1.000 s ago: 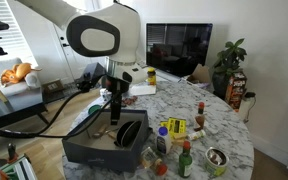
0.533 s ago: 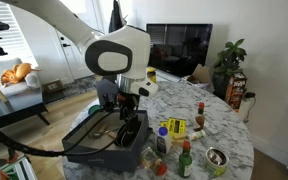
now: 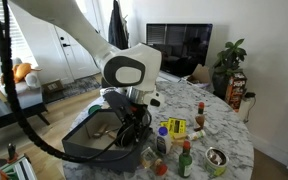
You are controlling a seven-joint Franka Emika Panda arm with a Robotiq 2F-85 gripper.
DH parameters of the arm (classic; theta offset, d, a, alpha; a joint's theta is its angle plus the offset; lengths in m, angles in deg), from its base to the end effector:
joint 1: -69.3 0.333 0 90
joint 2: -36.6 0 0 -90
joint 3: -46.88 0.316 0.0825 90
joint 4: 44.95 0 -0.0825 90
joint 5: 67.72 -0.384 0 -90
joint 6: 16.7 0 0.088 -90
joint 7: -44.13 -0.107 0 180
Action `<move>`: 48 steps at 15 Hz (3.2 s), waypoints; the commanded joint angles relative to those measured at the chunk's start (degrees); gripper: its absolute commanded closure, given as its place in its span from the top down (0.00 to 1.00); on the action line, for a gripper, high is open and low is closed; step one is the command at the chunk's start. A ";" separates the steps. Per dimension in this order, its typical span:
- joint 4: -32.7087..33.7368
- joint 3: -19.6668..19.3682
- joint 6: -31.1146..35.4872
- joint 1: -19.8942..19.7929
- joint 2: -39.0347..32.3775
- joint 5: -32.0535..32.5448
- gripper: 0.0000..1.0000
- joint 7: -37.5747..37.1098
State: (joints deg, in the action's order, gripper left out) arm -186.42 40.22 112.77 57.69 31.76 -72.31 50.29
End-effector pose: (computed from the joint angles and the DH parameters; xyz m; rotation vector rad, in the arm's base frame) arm 0.4219 -0.1378 0.2395 -2.9798 0.4085 0.4194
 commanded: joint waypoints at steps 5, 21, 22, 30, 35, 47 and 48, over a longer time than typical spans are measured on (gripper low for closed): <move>1.65 -0.99 5.71 0.19 -3.72 0.02 1.00 2.61; 1.36 -1.85 3.85 -0.39 -3.40 0.37 0.02 4.94; 1.20 -1.95 3.56 -0.46 -3.00 0.36 0.02 5.28; -0.24 -2.30 3.18 -0.59 -0.85 -1.25 0.01 6.01; -1.82 -1.96 3.59 -0.60 1.16 -6.49 0.01 5.93; -5.69 -2.72 4.55 -0.56 3.46 -17.88 0.01 6.43; -5.99 -2.81 4.67 -0.62 3.45 -18.41 0.01 6.48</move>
State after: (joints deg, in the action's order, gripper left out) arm -190.04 37.88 116.88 57.34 32.93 -87.68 55.01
